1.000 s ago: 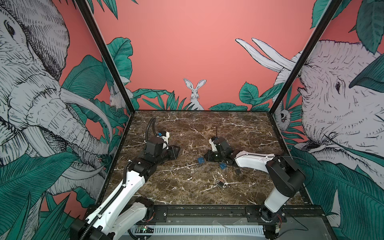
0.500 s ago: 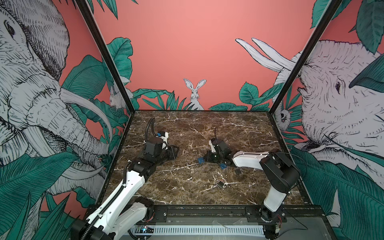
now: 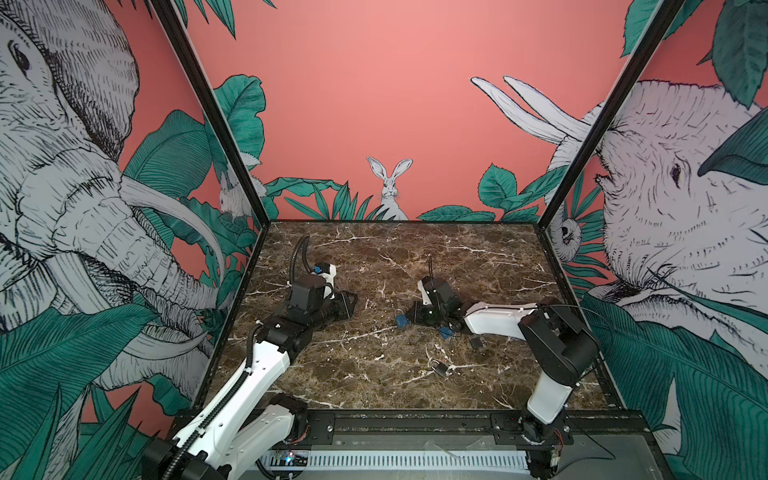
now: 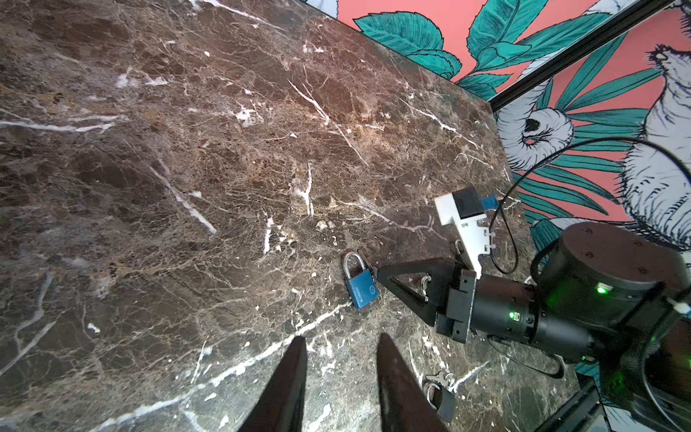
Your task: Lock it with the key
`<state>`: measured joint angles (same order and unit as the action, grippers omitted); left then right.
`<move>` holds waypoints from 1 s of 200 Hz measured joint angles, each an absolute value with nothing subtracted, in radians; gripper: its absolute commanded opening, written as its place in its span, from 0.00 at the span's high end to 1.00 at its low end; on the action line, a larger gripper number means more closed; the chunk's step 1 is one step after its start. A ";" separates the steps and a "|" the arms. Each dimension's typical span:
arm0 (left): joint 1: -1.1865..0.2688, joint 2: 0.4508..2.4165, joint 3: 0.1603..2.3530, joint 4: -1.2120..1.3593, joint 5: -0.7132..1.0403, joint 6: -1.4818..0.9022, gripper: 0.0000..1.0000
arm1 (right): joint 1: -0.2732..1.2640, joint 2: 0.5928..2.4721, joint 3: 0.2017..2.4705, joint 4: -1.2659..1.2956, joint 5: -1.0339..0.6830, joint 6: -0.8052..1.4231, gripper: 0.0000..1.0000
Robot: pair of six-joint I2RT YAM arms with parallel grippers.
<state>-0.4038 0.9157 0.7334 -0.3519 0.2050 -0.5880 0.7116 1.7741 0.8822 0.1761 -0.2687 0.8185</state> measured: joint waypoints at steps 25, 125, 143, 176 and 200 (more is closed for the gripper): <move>-0.402 0.915 0.733 -0.352 0.205 -0.588 0.65 | 0.712 1.771 0.882 0.170 -0.267 0.818 0.80; -0.401 0.907 0.734 -0.354 0.093 -0.539 0.52 | 0.720 1.333 0.891 -0.143 -0.064 0.637 0.65; -0.400 0.907 0.734 -0.350 0.017 -0.508 0.45 | 0.712 1.239 0.898 -0.205 0.023 0.557 0.45; -0.391 0.933 0.734 -0.293 -0.137 -0.422 0.33 | 0.614 1.096 0.898 -0.273 0.136 0.427 0.23; -0.370 0.980 0.734 -0.247 -0.241 -0.343 0.06 | 0.522 1.035 0.885 -0.291 0.216 0.350 0.12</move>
<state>-0.3698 0.9798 0.7338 -0.2470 -0.2409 -0.3431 0.5217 1.0348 0.8852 -0.2913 0.2165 0.3496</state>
